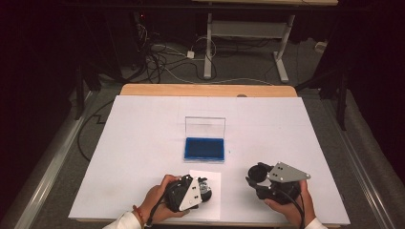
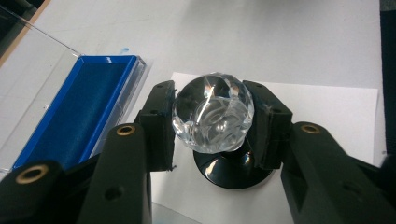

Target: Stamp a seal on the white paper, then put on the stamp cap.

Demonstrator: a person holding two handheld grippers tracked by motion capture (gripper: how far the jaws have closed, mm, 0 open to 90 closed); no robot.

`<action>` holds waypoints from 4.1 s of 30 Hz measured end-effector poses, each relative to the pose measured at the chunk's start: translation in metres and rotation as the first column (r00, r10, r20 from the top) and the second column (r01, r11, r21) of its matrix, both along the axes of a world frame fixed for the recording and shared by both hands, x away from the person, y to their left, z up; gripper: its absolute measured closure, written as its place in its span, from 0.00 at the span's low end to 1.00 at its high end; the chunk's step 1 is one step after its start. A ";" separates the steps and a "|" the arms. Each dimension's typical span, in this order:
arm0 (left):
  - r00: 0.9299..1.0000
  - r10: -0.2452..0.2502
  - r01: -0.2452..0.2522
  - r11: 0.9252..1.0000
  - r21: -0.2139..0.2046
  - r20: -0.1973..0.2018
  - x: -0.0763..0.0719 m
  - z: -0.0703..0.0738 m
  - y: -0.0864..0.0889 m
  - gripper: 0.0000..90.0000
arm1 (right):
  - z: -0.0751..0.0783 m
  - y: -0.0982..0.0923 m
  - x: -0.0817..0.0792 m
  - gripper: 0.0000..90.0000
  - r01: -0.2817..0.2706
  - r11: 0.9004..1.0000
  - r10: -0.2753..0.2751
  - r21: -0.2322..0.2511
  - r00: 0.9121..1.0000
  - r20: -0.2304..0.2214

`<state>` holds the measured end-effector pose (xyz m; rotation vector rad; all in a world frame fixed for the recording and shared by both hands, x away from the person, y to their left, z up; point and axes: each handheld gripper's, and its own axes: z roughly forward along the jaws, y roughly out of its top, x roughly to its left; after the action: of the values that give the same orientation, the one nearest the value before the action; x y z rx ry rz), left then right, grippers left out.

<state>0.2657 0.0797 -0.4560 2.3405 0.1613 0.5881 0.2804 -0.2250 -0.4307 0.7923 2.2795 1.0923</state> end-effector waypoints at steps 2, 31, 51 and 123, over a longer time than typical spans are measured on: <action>1.000 -0.001 0.001 1.000 -0.003 0.002 0.000 0.000 0.000 0.62 | 0.000 0.001 0.000 0.43 0.002 1.000 -0.002 0.001 1.000 -0.002; 0.997 -0.006 0.001 0.998 -0.066 -0.077 0.016 0.022 0.004 0.62 | 0.000 -0.001 0.001 0.43 0.006 1.000 -0.006 0.002 1.000 0.001; 0.991 0.124 -0.132 0.973 -0.188 -0.054 0.036 0.056 0.045 0.62 | -0.001 0.000 0.001 0.43 -0.006 1.000 0.006 0.001 1.000 -0.004; 0.994 0.075 -0.095 0.942 -0.322 -0.074 0.038 0.067 0.013 0.62 | -0.005 0.113 0.026 0.43 -0.248 0.960 0.264 0.133 0.957 -0.120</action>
<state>0.3038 0.0923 -0.3895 2.0377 0.3620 0.4901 0.3061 -0.1119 -0.4360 0.6442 2.5057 1.3350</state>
